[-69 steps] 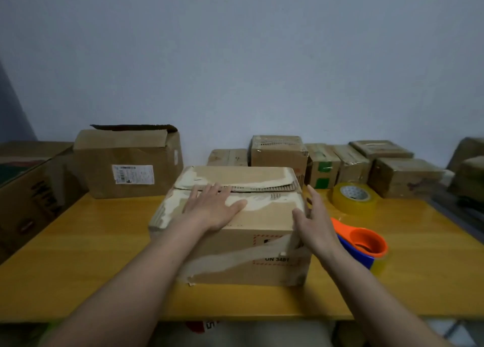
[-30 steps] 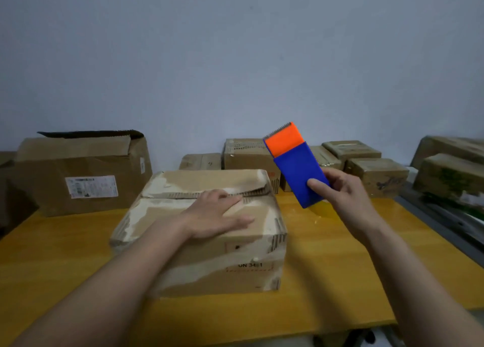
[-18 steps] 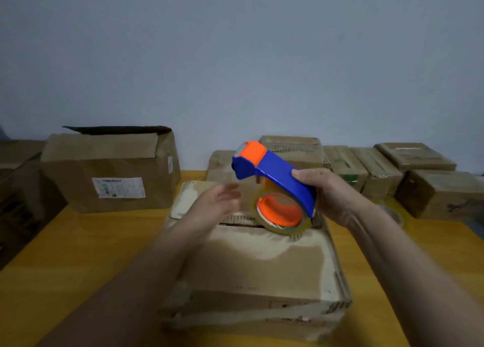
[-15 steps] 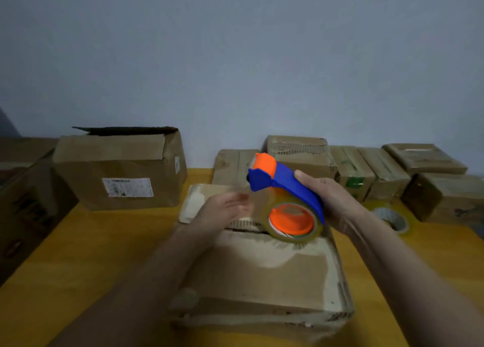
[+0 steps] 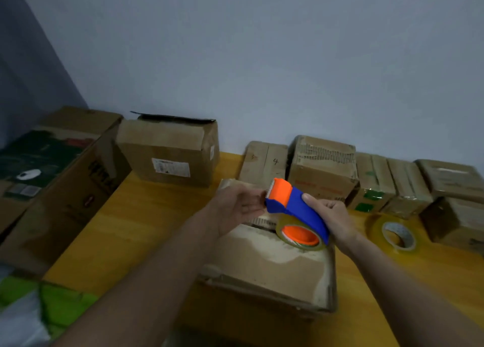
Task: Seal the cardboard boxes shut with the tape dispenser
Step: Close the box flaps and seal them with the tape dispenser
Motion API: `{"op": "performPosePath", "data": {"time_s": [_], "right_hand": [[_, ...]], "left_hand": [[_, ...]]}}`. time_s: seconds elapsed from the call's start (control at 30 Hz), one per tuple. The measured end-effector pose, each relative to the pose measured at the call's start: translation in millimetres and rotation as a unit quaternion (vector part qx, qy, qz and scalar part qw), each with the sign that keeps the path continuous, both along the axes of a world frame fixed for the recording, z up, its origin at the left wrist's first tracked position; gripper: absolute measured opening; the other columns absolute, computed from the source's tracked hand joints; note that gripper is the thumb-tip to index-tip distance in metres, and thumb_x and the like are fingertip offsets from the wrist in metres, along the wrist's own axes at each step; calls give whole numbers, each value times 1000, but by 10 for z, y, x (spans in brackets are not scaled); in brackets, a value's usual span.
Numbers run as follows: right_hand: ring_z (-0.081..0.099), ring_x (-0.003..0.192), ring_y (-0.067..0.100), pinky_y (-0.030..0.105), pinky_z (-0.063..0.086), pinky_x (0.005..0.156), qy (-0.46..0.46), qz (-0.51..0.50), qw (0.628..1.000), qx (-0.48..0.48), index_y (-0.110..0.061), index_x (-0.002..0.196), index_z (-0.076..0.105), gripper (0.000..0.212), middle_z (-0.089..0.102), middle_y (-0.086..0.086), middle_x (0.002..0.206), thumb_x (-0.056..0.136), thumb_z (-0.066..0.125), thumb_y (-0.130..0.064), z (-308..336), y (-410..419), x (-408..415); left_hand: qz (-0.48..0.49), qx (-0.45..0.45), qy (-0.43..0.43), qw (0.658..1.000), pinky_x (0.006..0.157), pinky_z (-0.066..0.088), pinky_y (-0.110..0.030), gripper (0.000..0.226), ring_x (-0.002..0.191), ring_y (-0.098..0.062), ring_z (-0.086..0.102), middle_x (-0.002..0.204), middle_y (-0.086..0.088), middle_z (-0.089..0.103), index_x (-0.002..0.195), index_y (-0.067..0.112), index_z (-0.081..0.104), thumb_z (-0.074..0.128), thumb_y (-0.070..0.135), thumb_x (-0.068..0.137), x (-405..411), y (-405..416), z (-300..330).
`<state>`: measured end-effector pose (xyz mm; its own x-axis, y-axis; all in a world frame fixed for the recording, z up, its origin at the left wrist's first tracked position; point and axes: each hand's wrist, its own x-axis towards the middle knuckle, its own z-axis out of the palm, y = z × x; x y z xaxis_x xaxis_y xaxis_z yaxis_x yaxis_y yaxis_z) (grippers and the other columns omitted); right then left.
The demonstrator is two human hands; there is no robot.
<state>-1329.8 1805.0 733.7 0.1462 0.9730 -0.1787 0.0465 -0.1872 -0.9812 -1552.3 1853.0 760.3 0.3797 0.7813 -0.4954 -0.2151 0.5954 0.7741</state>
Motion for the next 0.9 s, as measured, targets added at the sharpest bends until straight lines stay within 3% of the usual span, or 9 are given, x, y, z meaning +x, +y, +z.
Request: {"op": "performPosePath", "data": {"time_s": [0.1, 0.17, 0.27, 0.37, 0.6, 0.7, 0.77, 0.9], "right_hand": [[61, 48, 5, 14, 44, 45, 3, -5, 1000, 4, -13, 48, 64, 40, 69, -4, 58, 80, 70, -36, 24, 25, -20], [66, 58, 11, 16, 47, 49, -14, -8, 1000, 12, -3, 53, 63, 43, 73, 0, 66, 76, 72, -39, 13, 62, -54], [66, 64, 19, 24, 44, 55, -62, -3, 998, 27, -15, 41, 59, 45, 68, 12, 59, 77, 74, -38, -24, 90, -122], [60, 49, 11, 22, 40, 50, -106, 3, 994, 31, -8, 47, 61, 49, 63, 6, 50, 68, 73, -51, -28, 100, -180], [67, 57, 9, 14, 48, 48, -198, 42, 979, 17, -13, 64, 69, 54, 69, -3, 59, 60, 64, -66, 68, 137, -386], [67, 57, 12, 27, 52, 53, -235, 57, 970, 7, -12, 64, 69, 57, 69, 0, 59, 60, 64, -69, 44, 166, -460], [67, 57, 13, 36, 54, 58, -270, 72, 960, -1, -12, 62, 68, 57, 68, 1, 58, 63, 65, -69, 37, 207, -512], [62, 53, 8, 33, 53, 56, -366, 83, 927, 5, -18, 57, 65, 67, 64, -4, 52, 57, 53, -83, 71, 292, -589]], "left_hand": [[54, -49, 16, 997, 73, 57, -34, 25, 92, -26, 68, 99, -16, 71, 107, 0, 63, 50, 19, 98, 38, -23, 0], [70, -63, 30, 995, 68, 56, -32, 21, 88, -23, 67, 97, -14, 70, 106, 2, 62, 57, 20, 96, 66, -40, -18], [97, -90, 51, 990, 69, 54, -31, 14, 85, -20, 66, 95, -14, 69, 101, 3, 63, 64, 14, 91, 73, -63, -72], [93, -109, 71, 987, 79, 50, -32, 5, 81, -18, 62, 93, -13, 65, 91, 4, 60, 59, 8, 94, 6, -39, -98], [93, -49, 130, 986, 61, 54, -23, 5, 68, -12, 65, 72, -3, 70, 88, 7, 61, 64, 11, 90, -250, 89, -179], [122, -13, 146, 982, 51, 52, -15, 7, 49, -3, 62, 55, 4, 67, 83, 7, 64, 65, 6, 89, -375, 112, -277], [135, -8, 153, 979, 50, 51, -13, 8, 50, -2, 63, 57, 4, 67, 81, 7, 65, 65, 4, 89, -445, 96, -348], [161, -11, 199, 967, 62, 51, -18, 4, 69, -8, 63, 73, 0, 68, 86, 6, 66, 65, 9, 90, -558, 116, -477]]}}
